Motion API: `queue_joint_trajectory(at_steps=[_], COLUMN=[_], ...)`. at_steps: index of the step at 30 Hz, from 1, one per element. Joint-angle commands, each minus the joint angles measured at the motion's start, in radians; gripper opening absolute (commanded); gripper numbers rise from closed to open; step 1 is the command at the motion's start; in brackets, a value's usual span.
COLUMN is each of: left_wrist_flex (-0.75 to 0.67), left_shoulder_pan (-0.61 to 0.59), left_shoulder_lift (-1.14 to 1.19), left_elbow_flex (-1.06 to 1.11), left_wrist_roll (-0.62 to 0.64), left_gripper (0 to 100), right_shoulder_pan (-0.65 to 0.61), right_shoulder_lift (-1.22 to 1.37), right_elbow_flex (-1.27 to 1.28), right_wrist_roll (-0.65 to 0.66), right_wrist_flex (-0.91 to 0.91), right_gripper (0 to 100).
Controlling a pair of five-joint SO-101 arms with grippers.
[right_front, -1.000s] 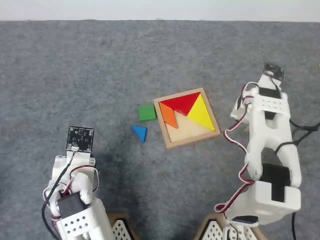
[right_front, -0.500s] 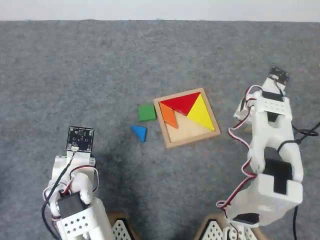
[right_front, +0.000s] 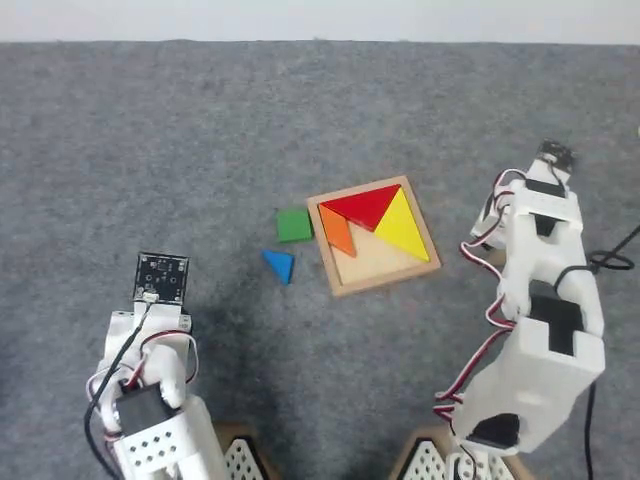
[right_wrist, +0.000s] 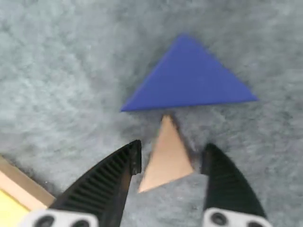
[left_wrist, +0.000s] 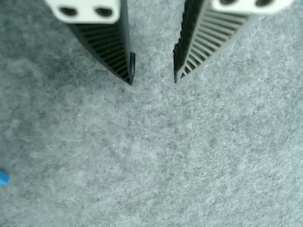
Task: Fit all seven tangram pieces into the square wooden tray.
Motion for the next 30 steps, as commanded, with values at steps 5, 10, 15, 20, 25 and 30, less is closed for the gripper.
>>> queue_joint_trajectory(at_steps=[5, 10, 15, 20, 25, 30], left_wrist_flex=[-0.011, -0.011, -0.011, -0.011, -0.011, -0.011], left_shoulder_pan=[0.000, 0.000, 0.000, 0.000, 0.000, 0.000], left_shoulder_lift=[-0.006, -0.006, -0.006, -0.006, -0.006, -0.006], left_elbow_flex=[-0.007, -0.007, -0.007, -0.007, -0.007, -0.007], left_wrist_roll=[-0.006, -0.006, -0.006, -0.006, -0.006, -0.006], left_gripper=[13, 13, 13, 13, 13, 13], right_shoulder_pan=[-0.002, -0.005, -0.041, -0.081, -0.150, -0.166], right_shoulder_lift=[-0.002, -0.015, -0.039, -0.093, -0.111, -0.110], right_elbow_flex=[-0.037, -0.049, -0.140, -0.212, -0.273, -0.264], right_wrist_roll=[0.009, 0.049, 0.080, 0.080, 0.081, 0.074], right_wrist_flex=[-0.010, 0.027, 0.157, 0.243, 0.320, 0.395], right_gripper=[12.5, 12.1, 12.1, 12.1, 12.1, 12.7])
